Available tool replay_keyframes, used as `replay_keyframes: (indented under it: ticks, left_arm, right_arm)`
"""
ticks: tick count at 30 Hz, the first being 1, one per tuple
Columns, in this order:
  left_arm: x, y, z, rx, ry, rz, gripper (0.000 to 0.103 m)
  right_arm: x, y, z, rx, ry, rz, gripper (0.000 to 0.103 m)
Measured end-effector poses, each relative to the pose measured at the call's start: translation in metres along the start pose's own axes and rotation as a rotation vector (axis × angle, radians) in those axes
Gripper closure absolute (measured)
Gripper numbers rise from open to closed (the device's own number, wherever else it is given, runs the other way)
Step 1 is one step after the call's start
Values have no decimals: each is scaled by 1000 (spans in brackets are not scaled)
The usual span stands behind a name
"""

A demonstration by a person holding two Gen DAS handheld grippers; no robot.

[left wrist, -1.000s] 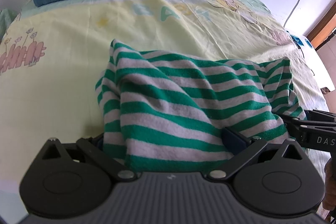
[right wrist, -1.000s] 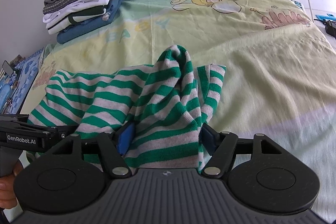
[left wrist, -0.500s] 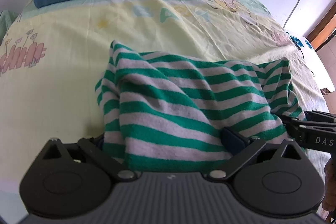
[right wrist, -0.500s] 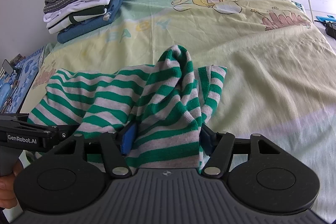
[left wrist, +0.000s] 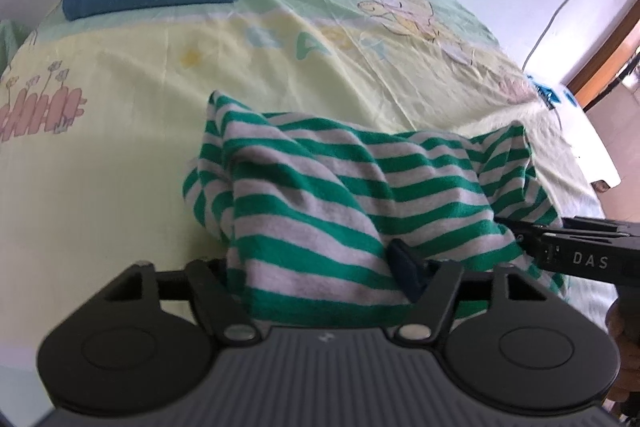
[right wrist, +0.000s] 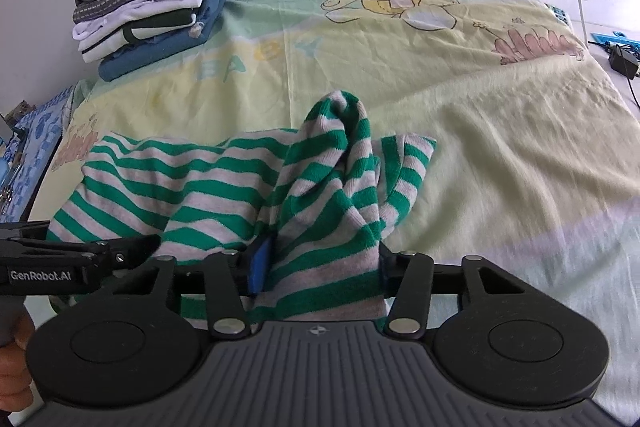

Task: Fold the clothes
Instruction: 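Close both grippers on the folded striped shirt edge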

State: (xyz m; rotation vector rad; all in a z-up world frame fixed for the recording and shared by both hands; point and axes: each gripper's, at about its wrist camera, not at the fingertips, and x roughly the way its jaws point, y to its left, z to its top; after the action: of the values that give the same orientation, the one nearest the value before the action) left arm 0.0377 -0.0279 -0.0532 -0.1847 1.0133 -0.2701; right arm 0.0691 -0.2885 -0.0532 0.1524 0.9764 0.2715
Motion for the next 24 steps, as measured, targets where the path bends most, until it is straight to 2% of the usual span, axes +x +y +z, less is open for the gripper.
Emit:
replay_keyframes:
  ticks: [6, 8, 12, 15, 17, 19, 22, 24]
  left_arm:
    - [-5, 5, 0, -35, -11, -19, 43]
    - [-5, 10, 0, -56, -5, -39, 39]
    - [-5, 19, 0, -68, -7, -47, 24]
    - [-10, 17, -1, -14, -37, 7, 13]
    - [-11, 16, -1, 28, -55, 44, 10]
    - [-11, 17, -1, 43, -57, 48, 10]
    - [-2, 21, 0, 3, -35, 14, 10]
    - [5, 24, 0, -32, -22, -17, 2]
  right_arm:
    - [-3, -3, 4, 24, 2, 11, 60]
    - [-4, -7, 3, 38, 2, 24, 60]
    - [-1, -22, 0, 115, 6, 70, 47]
    - [-1, -23, -1, 97, 1, 49, 31]
    - [0, -25, -2, 89, 0, 49, 30]
    - [1, -26, -2, 80, -3, 58, 28]
    - [4, -25, -1, 65, -13, 71, 23]
    - [5, -23, -1, 59, -22, 83, 25]
